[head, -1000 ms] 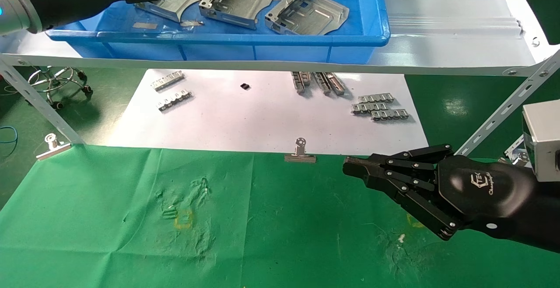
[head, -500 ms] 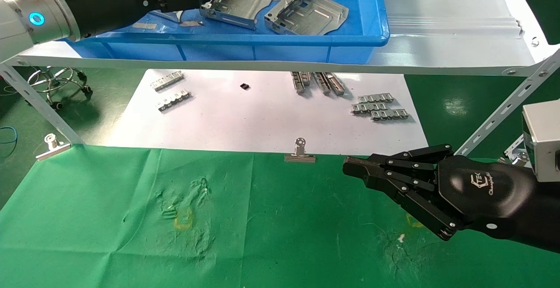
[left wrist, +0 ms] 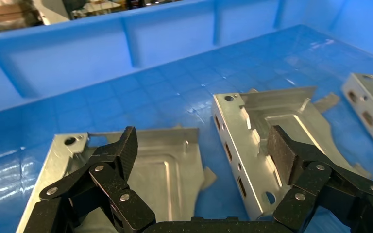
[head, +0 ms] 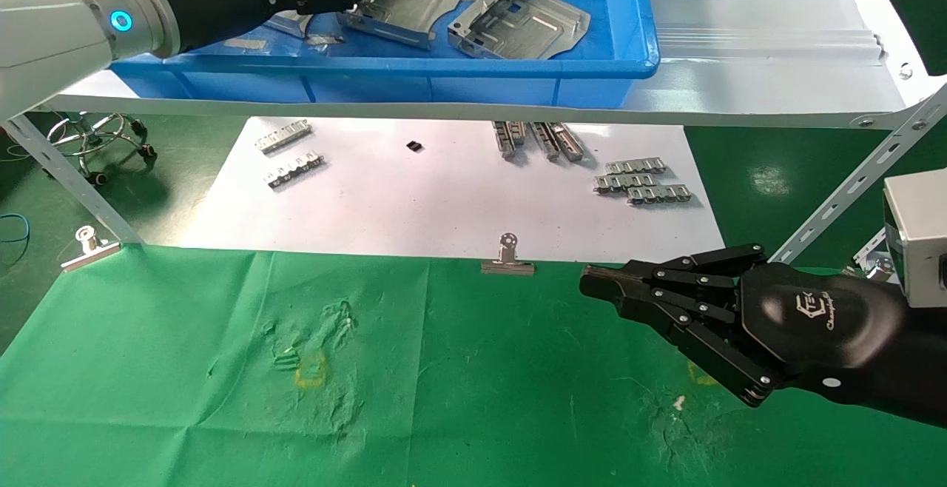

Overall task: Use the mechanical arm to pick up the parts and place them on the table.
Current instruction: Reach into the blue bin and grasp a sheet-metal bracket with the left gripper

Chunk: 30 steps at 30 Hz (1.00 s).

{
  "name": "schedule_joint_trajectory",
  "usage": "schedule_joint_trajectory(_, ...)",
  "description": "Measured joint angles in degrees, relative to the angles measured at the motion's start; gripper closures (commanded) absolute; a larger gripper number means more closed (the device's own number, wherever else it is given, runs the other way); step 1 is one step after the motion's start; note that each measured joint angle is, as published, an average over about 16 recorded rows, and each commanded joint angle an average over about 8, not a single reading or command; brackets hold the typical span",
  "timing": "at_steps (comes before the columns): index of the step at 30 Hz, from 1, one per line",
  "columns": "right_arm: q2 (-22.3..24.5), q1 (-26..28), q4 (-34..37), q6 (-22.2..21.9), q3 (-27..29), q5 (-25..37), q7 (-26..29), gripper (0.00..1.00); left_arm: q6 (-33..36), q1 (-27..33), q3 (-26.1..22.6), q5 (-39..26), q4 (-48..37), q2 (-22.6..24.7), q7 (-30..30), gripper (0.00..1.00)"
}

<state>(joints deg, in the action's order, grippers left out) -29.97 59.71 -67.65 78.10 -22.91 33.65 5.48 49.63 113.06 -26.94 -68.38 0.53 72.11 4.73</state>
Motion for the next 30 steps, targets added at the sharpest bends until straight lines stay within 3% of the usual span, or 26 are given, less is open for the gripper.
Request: schedule_joint_trajectory(30, 0.0, 0.0, 0.0, 0.0, 0.0, 0.0, 0.0, 1.00, -0.7, 0.4, -1.1, -1.5, -0.6, 1.9, -0.3, 1.00)
